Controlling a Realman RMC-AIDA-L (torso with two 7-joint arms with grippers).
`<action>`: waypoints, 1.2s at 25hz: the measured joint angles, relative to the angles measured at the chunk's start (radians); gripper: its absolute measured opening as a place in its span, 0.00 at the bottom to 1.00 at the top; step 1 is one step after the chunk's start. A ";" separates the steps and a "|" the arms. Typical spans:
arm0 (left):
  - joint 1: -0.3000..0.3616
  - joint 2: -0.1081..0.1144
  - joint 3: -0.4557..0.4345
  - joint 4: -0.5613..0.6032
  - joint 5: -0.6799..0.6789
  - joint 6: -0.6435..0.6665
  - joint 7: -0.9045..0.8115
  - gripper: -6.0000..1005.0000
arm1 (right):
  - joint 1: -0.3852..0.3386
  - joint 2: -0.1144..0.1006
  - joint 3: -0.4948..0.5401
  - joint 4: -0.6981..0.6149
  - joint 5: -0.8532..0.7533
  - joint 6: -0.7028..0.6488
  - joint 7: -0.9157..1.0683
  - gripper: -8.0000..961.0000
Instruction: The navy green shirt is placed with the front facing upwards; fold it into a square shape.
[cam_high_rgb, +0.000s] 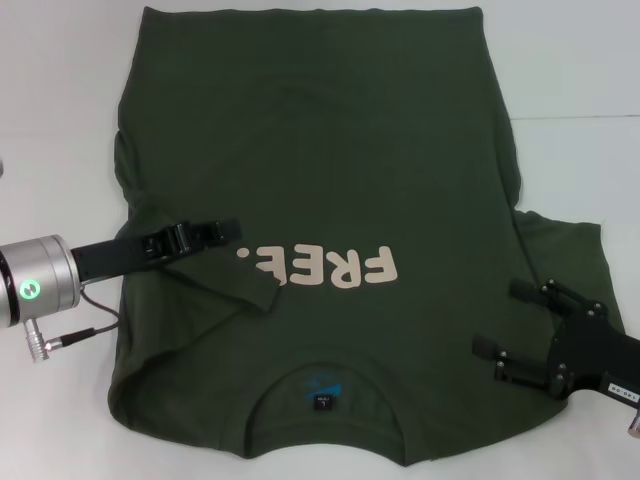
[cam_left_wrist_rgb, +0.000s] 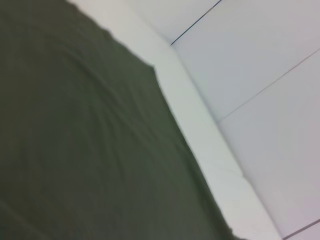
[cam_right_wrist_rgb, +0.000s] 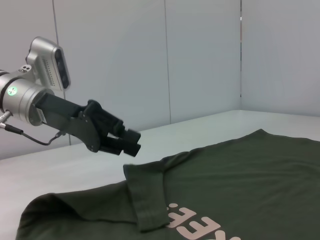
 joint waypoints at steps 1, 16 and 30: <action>0.002 0.000 0.000 -0.008 -0.015 0.000 0.010 0.10 | 0.000 0.000 0.000 0.000 0.000 0.001 0.000 0.98; 0.032 0.069 -0.027 0.054 0.091 -0.084 -0.197 0.72 | 0.000 0.000 0.000 0.000 0.001 0.004 0.000 0.98; 0.013 0.056 -0.029 -0.007 0.130 -0.277 -0.205 0.90 | 0.000 0.000 0.000 0.000 0.000 0.004 0.000 0.98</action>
